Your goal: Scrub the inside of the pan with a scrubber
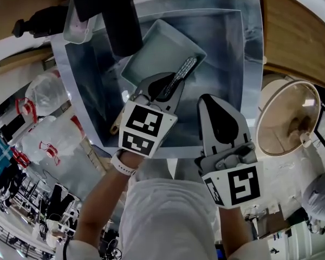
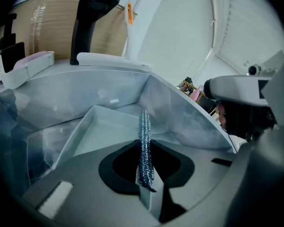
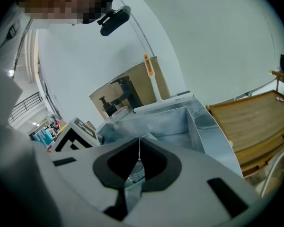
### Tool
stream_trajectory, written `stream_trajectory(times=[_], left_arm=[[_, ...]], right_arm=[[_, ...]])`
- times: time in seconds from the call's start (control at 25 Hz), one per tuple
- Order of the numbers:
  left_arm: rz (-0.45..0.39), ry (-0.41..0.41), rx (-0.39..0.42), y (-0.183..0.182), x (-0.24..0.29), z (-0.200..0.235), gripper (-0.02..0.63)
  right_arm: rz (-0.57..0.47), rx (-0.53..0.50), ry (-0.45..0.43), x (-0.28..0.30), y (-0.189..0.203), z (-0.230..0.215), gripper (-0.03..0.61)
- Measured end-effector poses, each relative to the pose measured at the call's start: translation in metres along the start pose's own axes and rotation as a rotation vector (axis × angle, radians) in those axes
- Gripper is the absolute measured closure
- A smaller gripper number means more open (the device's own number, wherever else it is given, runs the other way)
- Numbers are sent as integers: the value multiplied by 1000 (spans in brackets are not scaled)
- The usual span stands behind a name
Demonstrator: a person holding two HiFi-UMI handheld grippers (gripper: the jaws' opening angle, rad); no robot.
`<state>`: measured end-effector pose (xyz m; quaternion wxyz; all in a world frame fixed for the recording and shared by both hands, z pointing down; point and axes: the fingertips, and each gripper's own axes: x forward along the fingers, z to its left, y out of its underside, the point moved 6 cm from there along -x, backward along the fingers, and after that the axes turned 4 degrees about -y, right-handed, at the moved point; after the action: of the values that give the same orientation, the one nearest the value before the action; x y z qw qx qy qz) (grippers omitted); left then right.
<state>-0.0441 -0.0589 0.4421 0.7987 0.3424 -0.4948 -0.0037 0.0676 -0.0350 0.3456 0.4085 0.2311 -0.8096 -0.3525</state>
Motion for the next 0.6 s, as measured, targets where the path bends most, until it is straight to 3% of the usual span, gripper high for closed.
stream_trajectory(times=[0.28, 0.6], left_arm=[[-9, -34, 60, -3, 7, 13, 549], [-26, -119, 16, -4, 1, 45, 549]], right_arm=[[1, 11, -22, 5, 0, 2, 569], [7, 3, -31, 8, 1, 9, 569]])
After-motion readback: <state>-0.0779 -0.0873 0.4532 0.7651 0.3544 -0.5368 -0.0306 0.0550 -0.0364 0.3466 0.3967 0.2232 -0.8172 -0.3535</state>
